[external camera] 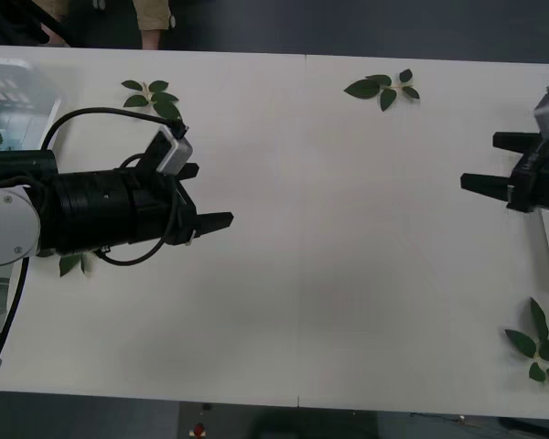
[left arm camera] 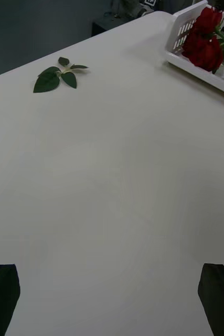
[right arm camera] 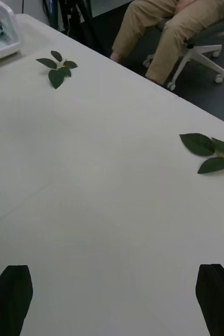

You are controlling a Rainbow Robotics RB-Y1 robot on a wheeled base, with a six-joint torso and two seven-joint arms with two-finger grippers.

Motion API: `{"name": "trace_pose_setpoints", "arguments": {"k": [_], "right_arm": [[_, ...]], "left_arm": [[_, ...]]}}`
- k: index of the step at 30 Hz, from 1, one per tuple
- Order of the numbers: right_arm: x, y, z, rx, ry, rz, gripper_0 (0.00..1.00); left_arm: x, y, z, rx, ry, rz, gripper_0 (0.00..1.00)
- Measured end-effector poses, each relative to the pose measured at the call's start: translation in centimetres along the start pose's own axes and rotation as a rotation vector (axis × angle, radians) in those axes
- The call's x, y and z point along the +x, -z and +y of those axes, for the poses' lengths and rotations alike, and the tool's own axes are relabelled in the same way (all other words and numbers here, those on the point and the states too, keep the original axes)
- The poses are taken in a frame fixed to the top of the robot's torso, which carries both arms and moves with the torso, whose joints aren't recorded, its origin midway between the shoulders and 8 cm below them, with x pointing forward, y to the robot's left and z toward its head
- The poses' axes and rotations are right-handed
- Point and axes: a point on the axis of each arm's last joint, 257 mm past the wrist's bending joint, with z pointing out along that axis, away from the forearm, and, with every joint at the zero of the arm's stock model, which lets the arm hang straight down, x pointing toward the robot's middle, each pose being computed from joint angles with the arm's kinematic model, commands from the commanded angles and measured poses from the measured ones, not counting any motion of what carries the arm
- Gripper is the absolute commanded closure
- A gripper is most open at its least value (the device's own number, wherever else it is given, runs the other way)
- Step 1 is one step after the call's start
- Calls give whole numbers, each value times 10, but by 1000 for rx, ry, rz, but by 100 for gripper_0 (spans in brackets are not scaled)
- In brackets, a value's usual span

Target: Put the red flowers into the right box and the blue flowers into the left box

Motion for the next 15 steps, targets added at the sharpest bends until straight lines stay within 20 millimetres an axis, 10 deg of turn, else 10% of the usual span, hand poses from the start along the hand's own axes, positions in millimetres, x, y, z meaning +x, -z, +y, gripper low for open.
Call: {"name": "trace_pose_setpoints", "arguments": {"k": [15], "right_arm": [[-13,-73,33,-15,88,-9,9]], "left_arm": [[0,0,0,0,0,0,0]]}}
